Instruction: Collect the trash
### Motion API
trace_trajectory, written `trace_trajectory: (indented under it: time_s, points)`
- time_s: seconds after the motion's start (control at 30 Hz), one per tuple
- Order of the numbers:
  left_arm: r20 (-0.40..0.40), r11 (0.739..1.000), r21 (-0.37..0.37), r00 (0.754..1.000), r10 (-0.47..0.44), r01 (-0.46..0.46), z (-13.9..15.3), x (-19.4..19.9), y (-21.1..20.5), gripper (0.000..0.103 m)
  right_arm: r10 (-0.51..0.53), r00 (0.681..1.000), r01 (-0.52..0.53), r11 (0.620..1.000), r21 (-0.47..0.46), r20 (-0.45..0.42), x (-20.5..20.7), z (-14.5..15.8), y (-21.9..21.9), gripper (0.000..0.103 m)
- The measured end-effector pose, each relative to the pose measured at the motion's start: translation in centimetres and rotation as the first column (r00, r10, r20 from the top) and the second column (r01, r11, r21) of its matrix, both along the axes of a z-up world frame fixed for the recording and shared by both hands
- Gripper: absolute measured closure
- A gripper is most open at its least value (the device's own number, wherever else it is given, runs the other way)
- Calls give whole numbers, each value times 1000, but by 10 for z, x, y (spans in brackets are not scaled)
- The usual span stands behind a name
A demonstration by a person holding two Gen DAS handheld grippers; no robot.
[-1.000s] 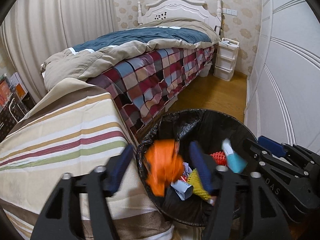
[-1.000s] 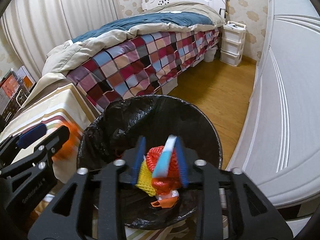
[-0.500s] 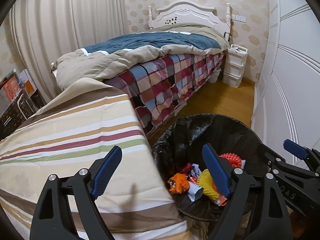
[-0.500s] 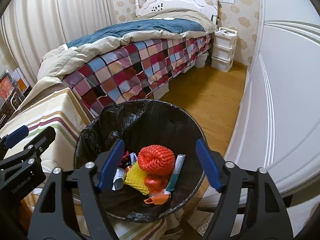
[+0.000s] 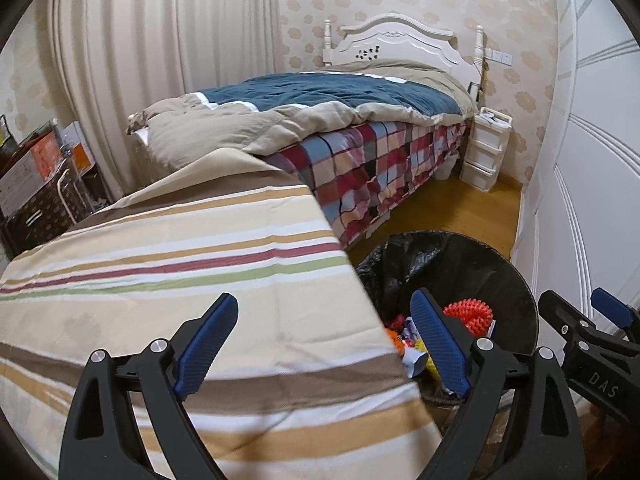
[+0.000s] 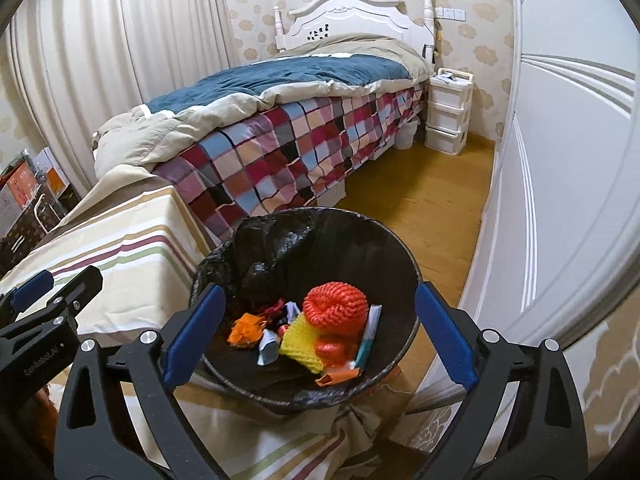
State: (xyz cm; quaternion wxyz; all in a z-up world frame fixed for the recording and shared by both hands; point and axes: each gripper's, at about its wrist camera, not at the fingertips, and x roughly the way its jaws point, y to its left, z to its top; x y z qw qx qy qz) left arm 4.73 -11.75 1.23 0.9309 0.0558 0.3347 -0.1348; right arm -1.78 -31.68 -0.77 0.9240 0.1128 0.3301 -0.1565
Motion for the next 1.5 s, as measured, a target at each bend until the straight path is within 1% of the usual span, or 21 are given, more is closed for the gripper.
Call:
trace_trajectory:
  time_s: [0.27, 0.47, 0.67, 0.9, 1.2, 1.5]
  points:
    - [40, 999, -4, 999, 35, -35, 16, -26, 30, 15, 22, 999, -22, 1000, -16, 33, -21, 14, 26, 9]
    - [69, 998, -21, 996, 53, -51, 27, -46, 46, 15, 34, 998, -33, 999, -23, 54, -38, 22, 43, 9]
    - [108, 998, -19, 992, 65, -63, 34, -64, 57, 15, 53, 996, -49, 997, -55, 74, -54, 31, 61, 9]
    - [118, 996, -33, 990, 82, -79, 36, -77, 69, 15, 70, 992, -63, 996, -71, 101, -66, 40, 73, 9]
    - [135, 994, -49, 986, 100, -94, 43, -80, 76, 15, 82, 990, -73, 994, -81, 112, -67, 45, 78, 9]
    - [134, 994, -55, 986, 102, -96, 43, -80, 78, 15, 83, 990, -74, 994, -82, 111, -69, 46, 79, 9]
